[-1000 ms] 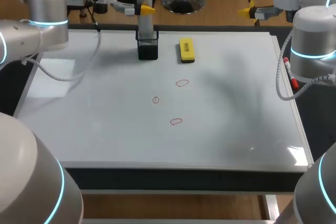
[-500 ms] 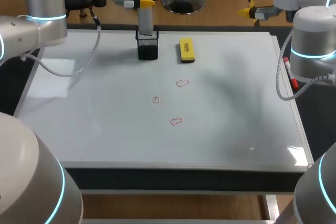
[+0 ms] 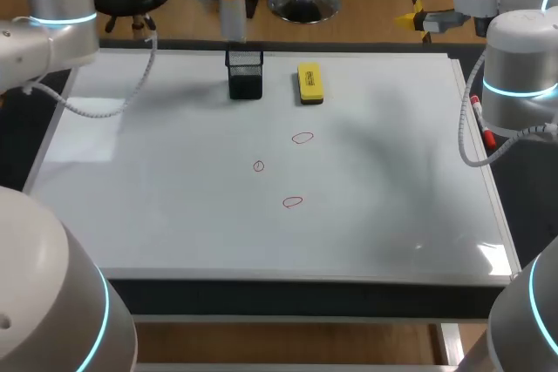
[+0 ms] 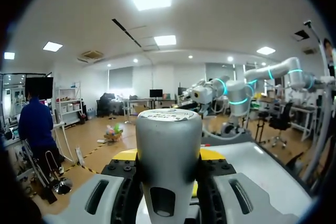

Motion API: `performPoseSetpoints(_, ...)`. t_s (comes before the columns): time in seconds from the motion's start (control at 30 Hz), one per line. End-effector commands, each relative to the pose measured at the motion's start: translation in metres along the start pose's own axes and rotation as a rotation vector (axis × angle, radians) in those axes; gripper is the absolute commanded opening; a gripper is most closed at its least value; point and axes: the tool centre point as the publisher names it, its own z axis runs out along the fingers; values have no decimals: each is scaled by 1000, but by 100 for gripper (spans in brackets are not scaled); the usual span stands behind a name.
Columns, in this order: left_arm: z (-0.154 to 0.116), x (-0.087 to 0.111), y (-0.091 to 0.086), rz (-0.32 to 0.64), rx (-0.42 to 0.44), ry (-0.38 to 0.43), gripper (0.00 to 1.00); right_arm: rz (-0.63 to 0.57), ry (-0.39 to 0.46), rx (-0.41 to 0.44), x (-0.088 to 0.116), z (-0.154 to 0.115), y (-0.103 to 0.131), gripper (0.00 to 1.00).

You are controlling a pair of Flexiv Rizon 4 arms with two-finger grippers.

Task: Pick up the inspection probe, press it on each red-marked spot on the whiteboard one by one, put down the probe, pick up the eraser, and wipe off all the red marks.

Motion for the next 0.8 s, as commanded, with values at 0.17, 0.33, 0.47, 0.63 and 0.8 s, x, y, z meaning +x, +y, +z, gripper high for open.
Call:
performPoseSetpoints(0.17,-30,14,-6,17,-15,-65,0,0,1,-1,0,0,0,100)
performPoseSetpoints(0.33,-52,21,-2,18,-18,-122,0,0,1,-1,0,0,0,100)
performPoseSetpoints(0.47,-68,31,1,10,-18,-169,0,0,1,-1,0,0,0,100)
performPoseSetpoints(0.63,-90,44,8,-2,-27,-230,0,0,1,-1,0,0,0,100)
performPoseSetpoints(0.8,-111,59,15,-13,-37,-287,0,0,1,-1,0,0,0,100)
